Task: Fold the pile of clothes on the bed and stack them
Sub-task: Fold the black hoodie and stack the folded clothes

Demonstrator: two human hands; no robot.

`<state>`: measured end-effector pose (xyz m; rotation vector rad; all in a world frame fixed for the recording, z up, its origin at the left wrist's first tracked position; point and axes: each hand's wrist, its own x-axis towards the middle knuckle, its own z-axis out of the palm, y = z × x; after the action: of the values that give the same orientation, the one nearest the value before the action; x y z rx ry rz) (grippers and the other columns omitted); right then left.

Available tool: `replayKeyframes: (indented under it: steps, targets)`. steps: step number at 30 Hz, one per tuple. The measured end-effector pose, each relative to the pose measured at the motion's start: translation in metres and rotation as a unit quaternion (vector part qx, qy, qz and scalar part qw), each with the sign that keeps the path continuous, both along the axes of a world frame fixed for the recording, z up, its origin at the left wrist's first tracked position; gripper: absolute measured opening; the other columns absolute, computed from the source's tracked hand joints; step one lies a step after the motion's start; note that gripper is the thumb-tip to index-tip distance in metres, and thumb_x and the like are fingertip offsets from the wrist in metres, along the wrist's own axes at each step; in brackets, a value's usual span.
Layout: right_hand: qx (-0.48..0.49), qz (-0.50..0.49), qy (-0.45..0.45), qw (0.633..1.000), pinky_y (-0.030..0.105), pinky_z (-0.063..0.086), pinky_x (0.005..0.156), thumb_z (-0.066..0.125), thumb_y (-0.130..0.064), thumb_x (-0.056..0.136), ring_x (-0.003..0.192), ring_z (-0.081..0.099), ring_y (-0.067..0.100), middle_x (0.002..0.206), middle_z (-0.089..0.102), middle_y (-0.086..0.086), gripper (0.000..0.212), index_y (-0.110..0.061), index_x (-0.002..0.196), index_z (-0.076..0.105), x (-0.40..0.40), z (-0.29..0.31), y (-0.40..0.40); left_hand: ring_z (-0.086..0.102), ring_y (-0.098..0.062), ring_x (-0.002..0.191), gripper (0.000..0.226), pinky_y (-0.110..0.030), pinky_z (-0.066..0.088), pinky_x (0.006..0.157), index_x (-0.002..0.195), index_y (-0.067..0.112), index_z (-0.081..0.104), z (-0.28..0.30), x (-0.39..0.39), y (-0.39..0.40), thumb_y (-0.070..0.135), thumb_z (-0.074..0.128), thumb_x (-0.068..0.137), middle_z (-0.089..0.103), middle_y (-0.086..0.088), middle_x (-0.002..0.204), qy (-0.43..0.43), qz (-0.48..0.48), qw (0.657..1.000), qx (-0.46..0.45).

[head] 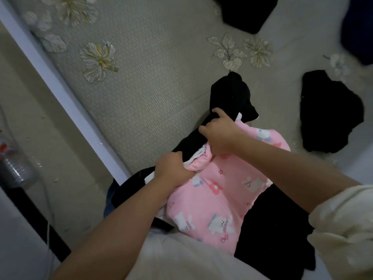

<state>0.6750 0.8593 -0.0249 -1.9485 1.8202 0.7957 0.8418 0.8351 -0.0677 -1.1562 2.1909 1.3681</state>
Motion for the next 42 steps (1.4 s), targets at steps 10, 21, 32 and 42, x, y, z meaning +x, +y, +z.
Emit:
replayKeyframes:
  steps: [10,21,32,42]
  targets:
    - [-0.215,-0.066,0.042,0.973,0.042,0.035,0.101,0.062,-0.008,0.056,0.061,0.062,0.026,0.059,0.062,0.008,0.021,-0.004,0.076,0.063,-0.002,0.111,0.064,0.056,-0.029,0.078,0.028,-0.029,0.028,0.056,0.074,0.009,0.044,0.08,-0.015,0.022,0.028,0.064,0.075,0.058,-0.012,0.083,0.149,-0.07,0.975,-0.147]
    - [-0.391,-0.182,0.217,0.876,0.056,0.039,0.09,0.05,0.0,0.048,0.043,0.054,0.025,0.045,0.05,0.01,0.013,-0.002,0.06,0.054,0.012,0.274,0.2,0.037,-0.019,0.071,0.033,-0.026,0.015,0.047,0.075,0.012,0.034,0.218,-0.071,0.096,0.028,0.063,0.077,0.035,0.0,0.073,0.34,-0.217,0.883,-0.24]
    - [-0.069,-0.273,0.319,0.905,0.037,0.01,0.109,0.051,-0.01,0.064,0.08,0.06,0.031,0.074,0.064,0.011,0.032,-0.01,0.095,0.059,0.028,0.395,0.284,0.062,-0.026,0.078,0.048,-0.04,0.052,0.069,0.087,0.005,0.061,0.304,-0.053,0.222,0.037,0.064,0.052,0.067,-0.008,0.083,0.353,-0.196,0.895,0.187]
    - [0.018,-0.32,0.132,0.938,0.06,-0.007,0.108,0.044,-0.012,0.091,0.143,0.007,0.023,0.153,0.022,0.0,0.056,-0.028,0.142,0.028,-0.012,0.09,0.267,0.055,-0.03,0.113,0.072,-0.039,0.045,0.095,0.127,-0.003,0.047,0.077,-0.066,0.197,0.023,0.078,0.067,0.054,-0.02,0.126,0.013,-0.02,0.975,0.223]
